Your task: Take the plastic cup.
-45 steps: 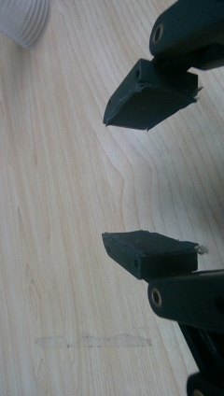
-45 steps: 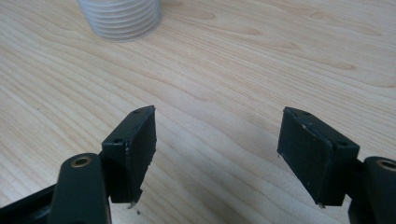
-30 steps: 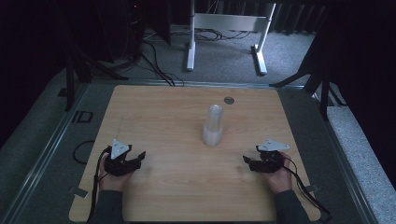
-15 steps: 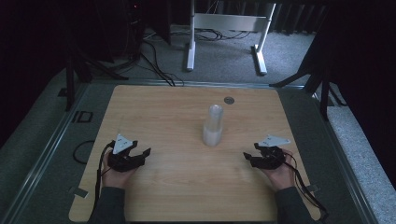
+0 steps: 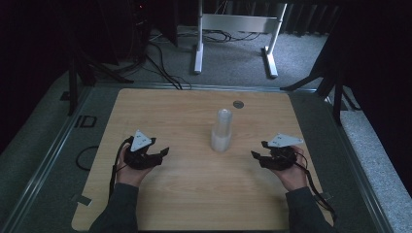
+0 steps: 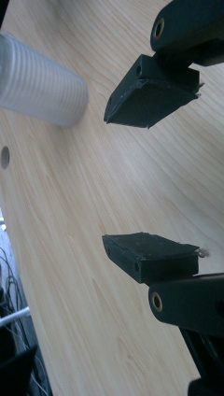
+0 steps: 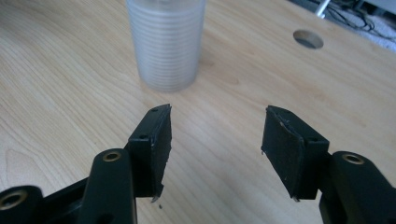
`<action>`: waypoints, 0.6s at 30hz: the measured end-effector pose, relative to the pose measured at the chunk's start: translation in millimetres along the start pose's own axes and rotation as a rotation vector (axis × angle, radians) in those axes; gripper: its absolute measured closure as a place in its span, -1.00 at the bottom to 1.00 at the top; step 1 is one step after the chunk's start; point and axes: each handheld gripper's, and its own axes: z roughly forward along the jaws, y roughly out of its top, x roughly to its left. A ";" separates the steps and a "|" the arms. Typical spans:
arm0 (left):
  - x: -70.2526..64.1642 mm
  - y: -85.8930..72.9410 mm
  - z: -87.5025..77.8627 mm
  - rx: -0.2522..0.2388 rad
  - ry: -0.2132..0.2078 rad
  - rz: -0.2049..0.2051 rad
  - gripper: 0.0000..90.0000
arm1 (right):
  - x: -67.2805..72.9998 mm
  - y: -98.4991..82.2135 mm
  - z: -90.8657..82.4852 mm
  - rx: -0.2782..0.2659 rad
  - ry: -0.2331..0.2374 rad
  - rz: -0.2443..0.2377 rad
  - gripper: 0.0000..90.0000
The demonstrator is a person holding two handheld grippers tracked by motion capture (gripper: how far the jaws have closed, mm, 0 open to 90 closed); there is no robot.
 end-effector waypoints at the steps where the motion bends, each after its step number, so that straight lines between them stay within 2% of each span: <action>1: -1.0 3.0 1.7 -0.001 -0.007 0.004 -0.19 | -0.2 2.6 -0.6 -0.005 -0.002 -0.015 -0.03; 6: -4.0 11.1 7.7 -0.006 -0.026 0.007 -0.15 | 1.0 13.7 -3.2 -0.028 -0.013 -0.060 0.03; 7: -4.9 15.2 10.8 0.006 -0.044 -0.001 -0.12 | 1.4 19.8 -3.7 -0.038 -0.012 -0.078 0.03; 9: -4.9 15.2 10.8 0.006 -0.044 -0.001 -0.10 | 1.8 21.8 -3.9 -0.039 -0.010 -0.080 0.03; 10: -7.0 18.6 14.3 0.008 -0.059 0.003 -0.10 | 1.9 27.3 -3.7 -0.038 -0.005 -0.085 -0.01; 13: -10.4 23.3 19.2 0.006 -0.071 0.007 -0.11 | 0.5 32.4 -2.1 -0.032 0.004 -0.074 -0.11; 18: -15.1 30.9 30.5 0.008 -0.091 0.009 -0.12 | -1.3 43.0 0.7 -0.029 0.016 -0.077 -0.09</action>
